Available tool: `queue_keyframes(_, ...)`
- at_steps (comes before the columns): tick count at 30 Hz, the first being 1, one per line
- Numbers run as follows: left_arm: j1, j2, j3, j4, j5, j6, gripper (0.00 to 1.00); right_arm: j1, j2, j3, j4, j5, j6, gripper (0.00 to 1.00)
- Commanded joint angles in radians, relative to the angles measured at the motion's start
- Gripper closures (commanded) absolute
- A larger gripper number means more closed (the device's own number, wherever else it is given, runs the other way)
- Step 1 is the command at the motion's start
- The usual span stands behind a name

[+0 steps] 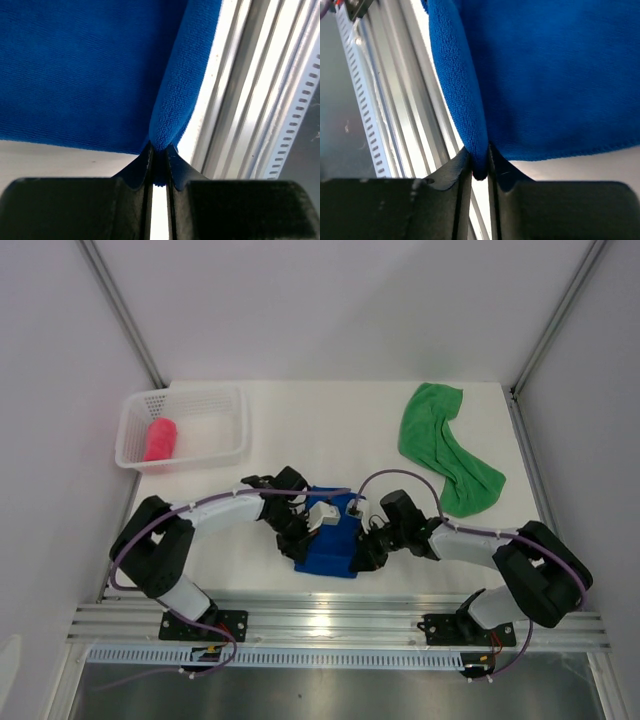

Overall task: Roll the towels
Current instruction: Roll the towel

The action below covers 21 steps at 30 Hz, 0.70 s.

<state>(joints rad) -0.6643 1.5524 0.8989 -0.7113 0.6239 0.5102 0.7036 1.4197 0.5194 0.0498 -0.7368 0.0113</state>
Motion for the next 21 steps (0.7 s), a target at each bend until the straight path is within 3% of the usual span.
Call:
queue_keyframes(1,0.012,0.049,0.064,0.026,-0.039,-0.027,0.88,-0.022,0.005,0.047,-0.041,0.046,0.056,0.79)
queue_keyframes(4,0.015,0.101,0.086,0.026,-0.052,-0.03,0.89,-0.032,-0.037,0.054,-0.079,0.091,0.07,0.66)
queue_keyframes(11,0.028,0.14,0.092,0.042,-0.102,-0.036,0.87,-0.056,-0.177,0.056,-0.139,0.201,0.104,0.57)
queue_keyframes(18,0.028,0.136,0.103,0.041,-0.099,-0.035,0.78,0.019,-0.321,0.018,-0.09,0.341,0.127,0.71)
queue_keyframes(21,0.028,0.143,0.115,0.042,-0.102,-0.044,0.76,0.109,-0.341,-0.042,0.092,0.349,0.182,0.82)
